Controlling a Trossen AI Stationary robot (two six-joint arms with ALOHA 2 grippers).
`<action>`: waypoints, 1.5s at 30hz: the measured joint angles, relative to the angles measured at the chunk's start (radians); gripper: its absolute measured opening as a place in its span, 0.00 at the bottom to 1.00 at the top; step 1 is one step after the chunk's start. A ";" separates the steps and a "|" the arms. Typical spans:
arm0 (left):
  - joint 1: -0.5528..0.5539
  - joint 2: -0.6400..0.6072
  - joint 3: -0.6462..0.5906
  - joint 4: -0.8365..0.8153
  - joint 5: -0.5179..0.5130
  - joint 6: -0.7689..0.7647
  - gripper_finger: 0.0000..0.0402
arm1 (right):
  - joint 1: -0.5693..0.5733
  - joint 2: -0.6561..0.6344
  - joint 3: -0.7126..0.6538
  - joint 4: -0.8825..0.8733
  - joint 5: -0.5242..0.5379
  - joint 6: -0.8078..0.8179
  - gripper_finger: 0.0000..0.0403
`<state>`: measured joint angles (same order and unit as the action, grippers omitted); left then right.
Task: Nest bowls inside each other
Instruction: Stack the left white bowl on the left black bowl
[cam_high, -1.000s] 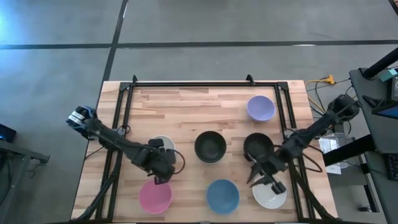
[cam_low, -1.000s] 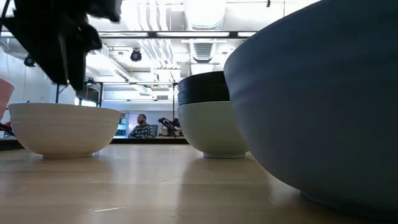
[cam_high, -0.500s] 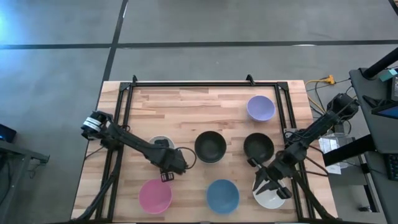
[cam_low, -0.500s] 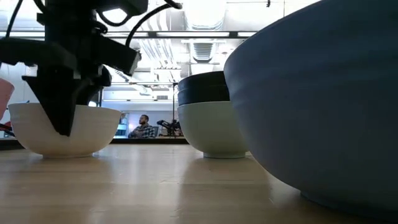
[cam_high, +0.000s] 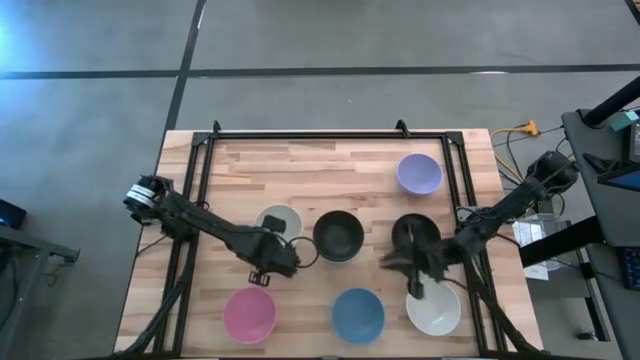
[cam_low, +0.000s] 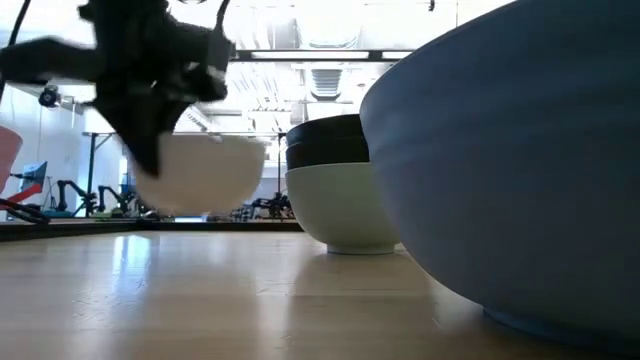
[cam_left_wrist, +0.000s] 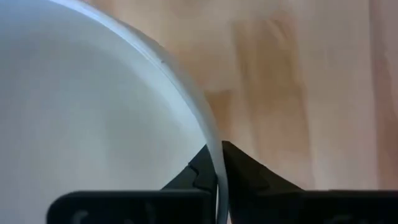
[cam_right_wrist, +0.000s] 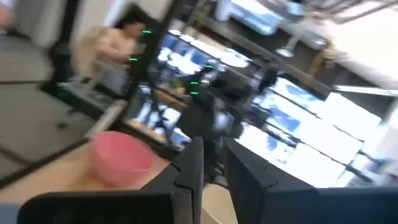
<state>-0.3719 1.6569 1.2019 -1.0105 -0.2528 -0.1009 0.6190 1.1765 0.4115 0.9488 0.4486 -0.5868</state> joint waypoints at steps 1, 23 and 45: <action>0.005 -0.020 0.009 -0.007 -0.010 0.004 0.00 | -0.028 -0.013 0.005 0.000 -0.002 0.003 0.14; -0.067 -0.396 0.271 0.910 -0.176 -0.204 0.00 | -0.427 -0.379 0.299 0.025 -0.397 1.342 0.14; 0.099 0.160 0.843 -0.025 0.250 0.185 0.00 | -0.396 -0.469 0.710 -1.189 -0.467 1.173 0.14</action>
<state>-0.2727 1.8168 2.0448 -1.0352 -0.0032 0.0837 0.2226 0.7077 1.1212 -0.2403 -0.0184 0.5863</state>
